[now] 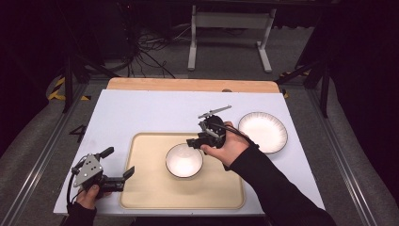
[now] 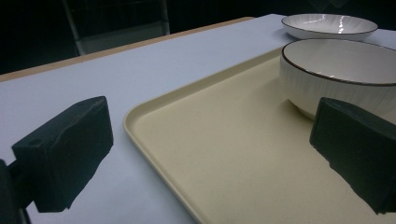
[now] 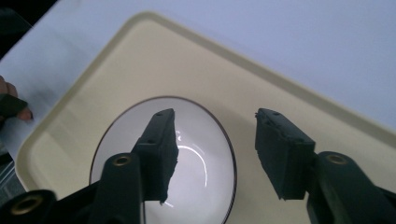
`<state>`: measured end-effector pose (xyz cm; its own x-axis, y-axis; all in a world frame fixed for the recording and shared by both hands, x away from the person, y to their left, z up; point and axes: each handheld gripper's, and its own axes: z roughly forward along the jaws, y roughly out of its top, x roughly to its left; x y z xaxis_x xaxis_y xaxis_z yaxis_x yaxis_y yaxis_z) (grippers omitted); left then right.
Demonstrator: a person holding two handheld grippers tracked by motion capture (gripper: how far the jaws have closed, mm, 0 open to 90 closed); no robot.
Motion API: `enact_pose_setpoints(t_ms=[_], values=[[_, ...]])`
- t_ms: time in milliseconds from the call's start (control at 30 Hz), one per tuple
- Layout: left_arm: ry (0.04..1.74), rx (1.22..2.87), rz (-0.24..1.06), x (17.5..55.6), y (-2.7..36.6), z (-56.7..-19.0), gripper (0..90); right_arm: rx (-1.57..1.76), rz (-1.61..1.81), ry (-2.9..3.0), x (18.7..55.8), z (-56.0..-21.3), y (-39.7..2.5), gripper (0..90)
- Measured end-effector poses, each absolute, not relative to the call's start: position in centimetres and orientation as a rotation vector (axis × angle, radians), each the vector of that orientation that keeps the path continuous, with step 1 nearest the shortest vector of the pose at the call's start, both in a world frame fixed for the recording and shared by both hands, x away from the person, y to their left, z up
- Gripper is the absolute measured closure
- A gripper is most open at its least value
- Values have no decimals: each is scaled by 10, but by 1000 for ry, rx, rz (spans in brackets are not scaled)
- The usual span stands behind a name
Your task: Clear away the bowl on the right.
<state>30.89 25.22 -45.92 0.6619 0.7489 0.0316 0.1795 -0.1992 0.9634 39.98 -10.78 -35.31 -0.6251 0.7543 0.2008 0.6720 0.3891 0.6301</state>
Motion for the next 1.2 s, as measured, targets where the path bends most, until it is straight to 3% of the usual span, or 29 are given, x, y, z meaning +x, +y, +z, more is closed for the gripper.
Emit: enact_pose_setpoints(t_ms=[367, 700, 833, 1200], values=[[754, 1730, 618, 309, 252, -459, 1, 921, 1229, 2351, 385, -350, -121, 444], [753, 1730, 619, 309, 252, -459, 1, 625, 1338, 2197, 376, -354, -128, 190], [753, 1728, 615, 309, 252, -459, 2, 596, 1362, 2176, 376, -354, -134, 148], [753, 1729, 615, 309, 252, -459, 2, 571, 1396, 2136, 370, -355, -162, 118]])
